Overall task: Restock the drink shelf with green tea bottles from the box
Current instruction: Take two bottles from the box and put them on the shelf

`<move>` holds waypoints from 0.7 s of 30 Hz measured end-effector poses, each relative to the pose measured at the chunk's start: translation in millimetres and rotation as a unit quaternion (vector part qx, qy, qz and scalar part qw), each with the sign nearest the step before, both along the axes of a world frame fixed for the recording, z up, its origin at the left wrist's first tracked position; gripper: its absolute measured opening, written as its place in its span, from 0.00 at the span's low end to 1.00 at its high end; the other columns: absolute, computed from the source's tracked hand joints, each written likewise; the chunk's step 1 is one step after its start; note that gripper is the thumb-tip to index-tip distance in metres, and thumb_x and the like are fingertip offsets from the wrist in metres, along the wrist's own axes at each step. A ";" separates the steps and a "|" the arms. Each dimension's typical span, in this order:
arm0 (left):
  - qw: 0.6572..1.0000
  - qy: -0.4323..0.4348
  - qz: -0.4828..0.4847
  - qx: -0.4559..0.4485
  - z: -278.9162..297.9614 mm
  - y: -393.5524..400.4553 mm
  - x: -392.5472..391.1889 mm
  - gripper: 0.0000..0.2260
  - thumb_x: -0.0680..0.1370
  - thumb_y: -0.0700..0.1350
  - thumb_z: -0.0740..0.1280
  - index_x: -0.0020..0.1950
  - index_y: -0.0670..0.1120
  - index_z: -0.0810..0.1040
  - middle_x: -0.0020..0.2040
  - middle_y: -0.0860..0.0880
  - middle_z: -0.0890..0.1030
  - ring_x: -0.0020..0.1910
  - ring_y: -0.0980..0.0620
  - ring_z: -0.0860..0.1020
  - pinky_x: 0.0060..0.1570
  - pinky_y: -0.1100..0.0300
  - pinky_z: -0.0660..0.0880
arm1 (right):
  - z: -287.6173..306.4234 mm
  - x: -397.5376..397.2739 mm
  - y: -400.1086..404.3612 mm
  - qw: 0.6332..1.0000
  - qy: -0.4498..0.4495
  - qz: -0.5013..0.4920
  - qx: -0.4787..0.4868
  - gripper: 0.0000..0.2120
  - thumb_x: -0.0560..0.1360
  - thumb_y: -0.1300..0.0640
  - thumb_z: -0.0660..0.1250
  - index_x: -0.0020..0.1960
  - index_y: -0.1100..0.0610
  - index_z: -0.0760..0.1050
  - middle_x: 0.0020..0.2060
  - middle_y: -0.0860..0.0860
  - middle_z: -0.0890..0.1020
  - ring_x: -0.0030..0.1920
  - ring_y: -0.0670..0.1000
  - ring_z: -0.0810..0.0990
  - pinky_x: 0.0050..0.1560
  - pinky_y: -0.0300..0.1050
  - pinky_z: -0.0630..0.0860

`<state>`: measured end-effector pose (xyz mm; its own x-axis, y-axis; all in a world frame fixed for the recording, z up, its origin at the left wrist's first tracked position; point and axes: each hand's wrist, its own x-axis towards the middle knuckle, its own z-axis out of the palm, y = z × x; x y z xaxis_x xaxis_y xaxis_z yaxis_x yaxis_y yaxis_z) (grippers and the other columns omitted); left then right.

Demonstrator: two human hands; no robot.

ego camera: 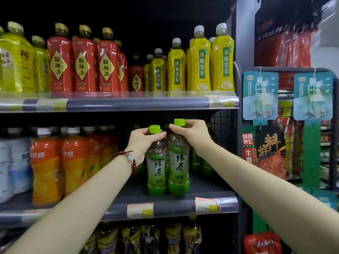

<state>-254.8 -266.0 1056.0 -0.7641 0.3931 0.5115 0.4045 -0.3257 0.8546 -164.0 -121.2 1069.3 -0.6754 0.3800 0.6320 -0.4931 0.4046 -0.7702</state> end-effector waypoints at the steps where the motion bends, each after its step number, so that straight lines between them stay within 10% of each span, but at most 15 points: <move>1: 1.000 -0.005 -0.001 0.000 0.0 0.3 -3.4 0.05 0.65 0.39 0.76 0.38 0.45 0.84 0.38 0.45 0.85 0.41 0.46 0.84 0.45 0.53 0.79 | 0.7 -3.1 0.0 1.000 0.001 0.001 0.001 0.11 0.63 0.50 0.79 0.41 0.54 0.84 0.38 0.50 0.87 0.41 0.50 0.86 0.47 0.49 0.83; 15: 1.000 -0.009 -0.007 -0.008 -7.6 10.5 -30.0 0.08 0.65 0.44 0.77 0.43 0.46 0.85 0.43 0.44 0.86 0.45 0.44 0.84 0.51 0.48 0.79 | -10.5 -33.8 12.6 1.000 -0.009 0.003 -0.018 0.15 0.61 0.49 0.80 0.45 0.54 0.85 0.41 0.50 0.87 0.44 0.49 0.86 0.51 0.52 0.82; 21: 0.994 0.063 0.020 -0.085 -48.2 10.3 -33.5 0.36 0.62 0.41 0.79 0.64 0.57 0.66 0.54 0.55 0.81 0.50 0.61 0.81 0.44 0.69 0.76 | -29.0 -37.9 18.5 0.999 -0.008 0.029 -0.040 0.15 0.65 0.44 0.75 0.48 0.50 0.83 0.44 0.48 0.87 0.50 0.51 0.85 0.55 0.49 0.81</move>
<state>-288.3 -255.7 1007.8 -0.7152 0.4531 0.5322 0.5209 -0.1622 0.8381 -202.0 -102.7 1040.3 -0.7078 0.3877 0.5905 -0.5015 0.3128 -0.8066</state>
